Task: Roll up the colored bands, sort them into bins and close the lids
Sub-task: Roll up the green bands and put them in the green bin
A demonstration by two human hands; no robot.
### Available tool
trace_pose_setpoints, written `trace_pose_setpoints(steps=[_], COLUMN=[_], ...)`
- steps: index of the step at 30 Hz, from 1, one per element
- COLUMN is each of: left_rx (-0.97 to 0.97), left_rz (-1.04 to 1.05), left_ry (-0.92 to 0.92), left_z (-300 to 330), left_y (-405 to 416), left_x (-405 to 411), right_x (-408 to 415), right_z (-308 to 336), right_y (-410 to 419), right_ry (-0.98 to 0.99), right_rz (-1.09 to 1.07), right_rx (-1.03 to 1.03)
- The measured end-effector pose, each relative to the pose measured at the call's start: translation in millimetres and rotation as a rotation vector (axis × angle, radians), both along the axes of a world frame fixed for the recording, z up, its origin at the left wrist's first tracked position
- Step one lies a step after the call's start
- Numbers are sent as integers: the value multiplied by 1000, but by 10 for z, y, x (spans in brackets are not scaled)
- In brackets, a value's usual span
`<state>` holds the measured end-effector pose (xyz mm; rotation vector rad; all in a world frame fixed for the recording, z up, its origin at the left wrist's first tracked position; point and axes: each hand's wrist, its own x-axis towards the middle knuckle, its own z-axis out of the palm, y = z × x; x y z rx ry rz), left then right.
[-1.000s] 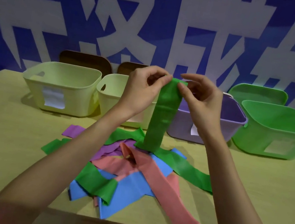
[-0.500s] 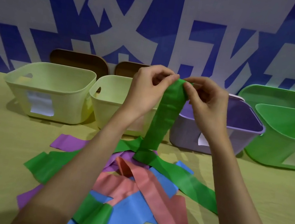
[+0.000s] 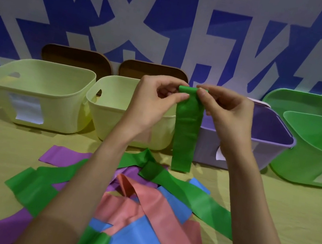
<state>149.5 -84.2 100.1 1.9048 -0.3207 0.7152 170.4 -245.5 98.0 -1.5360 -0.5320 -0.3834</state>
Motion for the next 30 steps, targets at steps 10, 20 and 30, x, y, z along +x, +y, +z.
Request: trace_pose_setpoints(steps=[10, 20, 30], left_rx=[313, 308, 44], left_rz=[86, -58, -81], left_ry=[0, 39, -11], left_z=[3, 43, 86], left_y=[-37, -10, -4], left_x=[-27, -31, -85], right_x=[54, 0, -14], right_z=[-28, 39, 19], right_y=[-148, -152, 0], right_ry=[-261, -257, -192], right_rz=[-176, -47, -85], right_rx=[-452, -332, -226])
